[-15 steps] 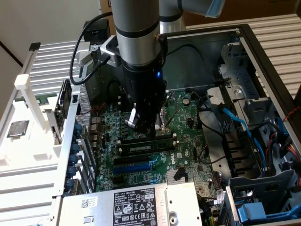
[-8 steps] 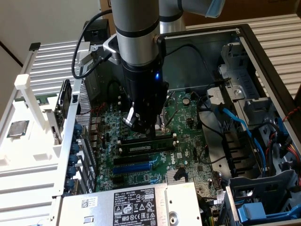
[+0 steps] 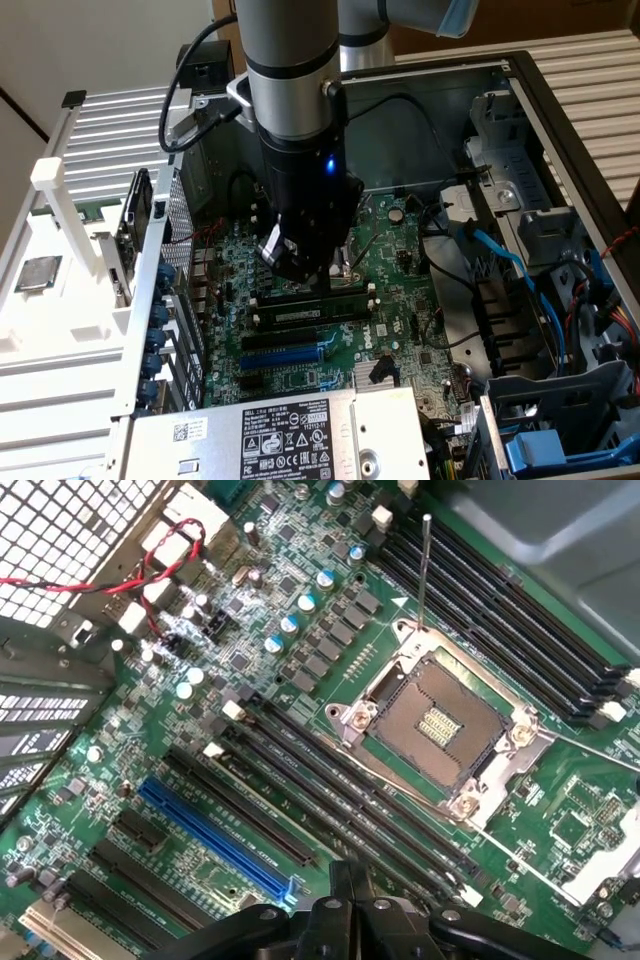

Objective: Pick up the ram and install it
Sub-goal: 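Press down the ram until it locks into place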

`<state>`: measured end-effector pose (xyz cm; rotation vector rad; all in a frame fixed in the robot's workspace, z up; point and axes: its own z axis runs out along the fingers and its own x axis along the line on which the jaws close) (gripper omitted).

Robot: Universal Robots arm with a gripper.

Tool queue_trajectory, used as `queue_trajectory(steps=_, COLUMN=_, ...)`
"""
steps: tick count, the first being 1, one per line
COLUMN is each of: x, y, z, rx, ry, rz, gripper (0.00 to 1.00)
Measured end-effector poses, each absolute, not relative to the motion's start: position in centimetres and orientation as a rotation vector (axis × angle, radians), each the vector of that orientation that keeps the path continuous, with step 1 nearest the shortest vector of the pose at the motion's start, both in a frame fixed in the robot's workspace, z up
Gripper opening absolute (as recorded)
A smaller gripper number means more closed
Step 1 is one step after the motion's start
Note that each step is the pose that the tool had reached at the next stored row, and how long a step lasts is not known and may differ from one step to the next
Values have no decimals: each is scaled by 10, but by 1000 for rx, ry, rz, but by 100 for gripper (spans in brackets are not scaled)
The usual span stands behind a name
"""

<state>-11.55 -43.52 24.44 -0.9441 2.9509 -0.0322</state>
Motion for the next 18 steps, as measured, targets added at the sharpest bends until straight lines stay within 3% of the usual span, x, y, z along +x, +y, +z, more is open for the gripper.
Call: queue_trajectory(steps=18, x=-115, y=-435, z=244, rx=-508, ry=3060, rz=-42, gripper=10)
